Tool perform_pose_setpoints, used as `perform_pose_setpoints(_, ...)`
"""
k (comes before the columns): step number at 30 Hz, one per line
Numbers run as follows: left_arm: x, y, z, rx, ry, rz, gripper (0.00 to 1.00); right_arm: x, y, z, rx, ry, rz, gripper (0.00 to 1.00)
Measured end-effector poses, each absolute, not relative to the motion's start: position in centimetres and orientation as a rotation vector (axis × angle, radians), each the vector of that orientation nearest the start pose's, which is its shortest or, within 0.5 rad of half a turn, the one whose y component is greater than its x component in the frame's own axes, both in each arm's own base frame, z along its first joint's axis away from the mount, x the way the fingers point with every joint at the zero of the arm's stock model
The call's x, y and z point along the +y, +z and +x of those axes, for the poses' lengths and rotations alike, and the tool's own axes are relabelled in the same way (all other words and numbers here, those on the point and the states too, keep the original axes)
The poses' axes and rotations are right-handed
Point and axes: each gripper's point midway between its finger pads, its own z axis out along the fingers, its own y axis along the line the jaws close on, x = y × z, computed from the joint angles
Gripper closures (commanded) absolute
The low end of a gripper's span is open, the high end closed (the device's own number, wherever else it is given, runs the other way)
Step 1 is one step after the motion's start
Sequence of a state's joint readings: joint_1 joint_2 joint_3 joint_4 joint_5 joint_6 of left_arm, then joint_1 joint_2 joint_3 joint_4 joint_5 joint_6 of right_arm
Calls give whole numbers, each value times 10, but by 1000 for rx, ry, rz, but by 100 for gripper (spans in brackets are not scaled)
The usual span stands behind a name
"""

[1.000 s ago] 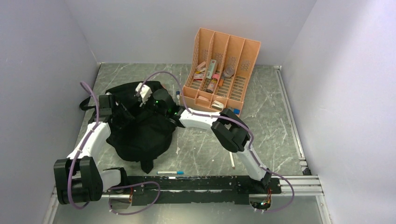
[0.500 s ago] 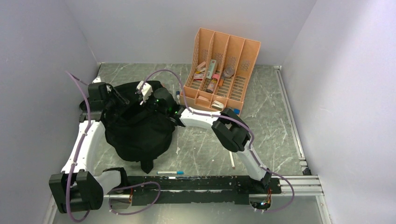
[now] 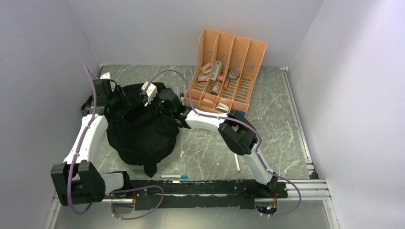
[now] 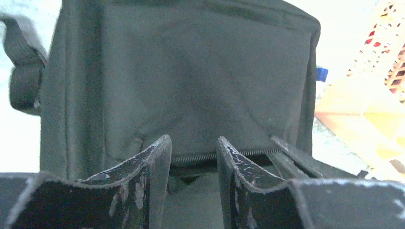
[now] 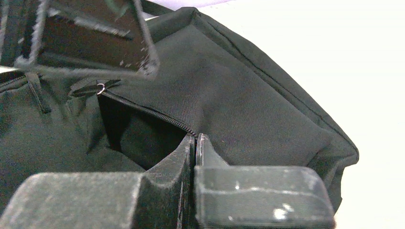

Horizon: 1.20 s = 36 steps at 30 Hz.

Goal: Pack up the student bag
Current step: Adjust the student bag at the center of the board.

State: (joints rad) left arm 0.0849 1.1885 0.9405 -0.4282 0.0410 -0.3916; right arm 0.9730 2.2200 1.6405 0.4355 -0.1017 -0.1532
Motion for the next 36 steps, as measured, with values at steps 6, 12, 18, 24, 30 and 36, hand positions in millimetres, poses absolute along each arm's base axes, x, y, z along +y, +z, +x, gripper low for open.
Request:
perform_pose_setpoints(6,13,188,370,2135,-131,-303,54,548,162,362,1455,715,-1016,100)
perform_pose_setpoints(12,4,208,379,2018,-75,95,49,545,163,360,1462,730,-1024,100)
perform_pose_setpoints(18,-14,217,375,1905,10,514,50,542,165,360,1469,754,-1020,100)
perform_pose_setpoints(24,-52,192,361,1880,10,794,51,540,162,360,1471,767,-1035,100)
perform_pose_setpoints(30,-47,200,361,1849,74,816,51,541,165,356,1451,792,-1057,100)
perform_pose_setpoints(36,-47,197,362,1848,103,786,45,538,159,355,1462,821,-1061,100)
